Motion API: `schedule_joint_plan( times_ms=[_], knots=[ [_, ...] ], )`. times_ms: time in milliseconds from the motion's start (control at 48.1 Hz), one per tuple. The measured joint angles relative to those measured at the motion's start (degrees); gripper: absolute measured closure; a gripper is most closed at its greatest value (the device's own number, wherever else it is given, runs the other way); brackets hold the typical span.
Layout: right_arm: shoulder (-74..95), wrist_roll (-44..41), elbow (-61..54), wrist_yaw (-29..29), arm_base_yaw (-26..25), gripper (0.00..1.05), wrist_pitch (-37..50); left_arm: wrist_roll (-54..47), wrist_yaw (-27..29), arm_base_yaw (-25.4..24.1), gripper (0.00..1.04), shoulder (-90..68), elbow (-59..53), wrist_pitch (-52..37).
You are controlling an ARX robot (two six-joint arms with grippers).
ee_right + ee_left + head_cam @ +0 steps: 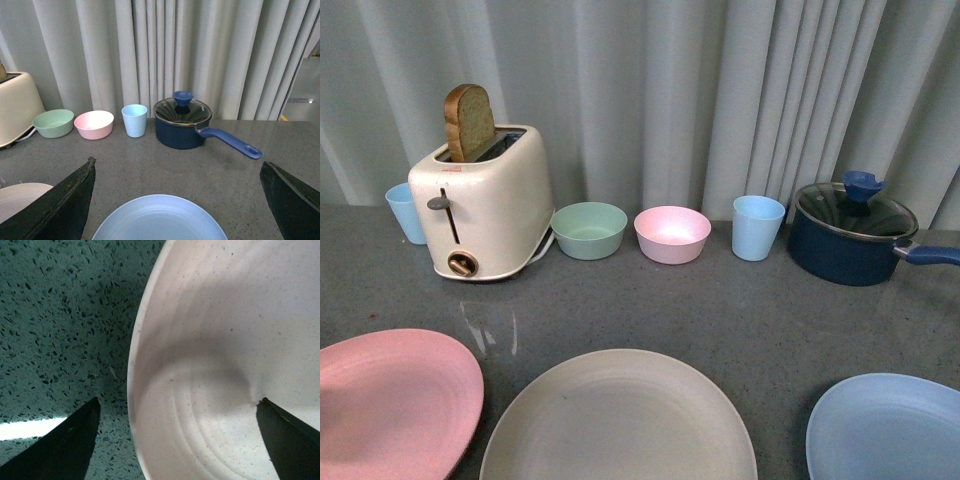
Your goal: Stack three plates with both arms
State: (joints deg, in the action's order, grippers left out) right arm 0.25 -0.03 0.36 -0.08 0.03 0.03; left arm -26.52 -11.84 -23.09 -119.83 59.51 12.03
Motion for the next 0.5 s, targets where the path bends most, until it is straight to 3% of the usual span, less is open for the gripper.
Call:
schedule_joint_plan(
  times_ms=[166, 415, 499],
  knots=[
    [0.0, 0.0, 0.0, 0.0, 0.0, 0.07, 0.0, 0.2, 0.3, -0.1, 0.34, -0.1, 0.2, 0.6],
    [0.0, 0.0, 0.0, 0.0, 0.0, 0.07, 0.0, 1.1, -0.3, -0.2, 0.86, -0.3, 0.9, 1.9],
    [0.0, 0.0, 0.0, 0.0, 0.0, 0.07, 0.0, 2.1, -2.0, -0.8, 0.98, 0.0, 1.8, 3.3]
  ],
)
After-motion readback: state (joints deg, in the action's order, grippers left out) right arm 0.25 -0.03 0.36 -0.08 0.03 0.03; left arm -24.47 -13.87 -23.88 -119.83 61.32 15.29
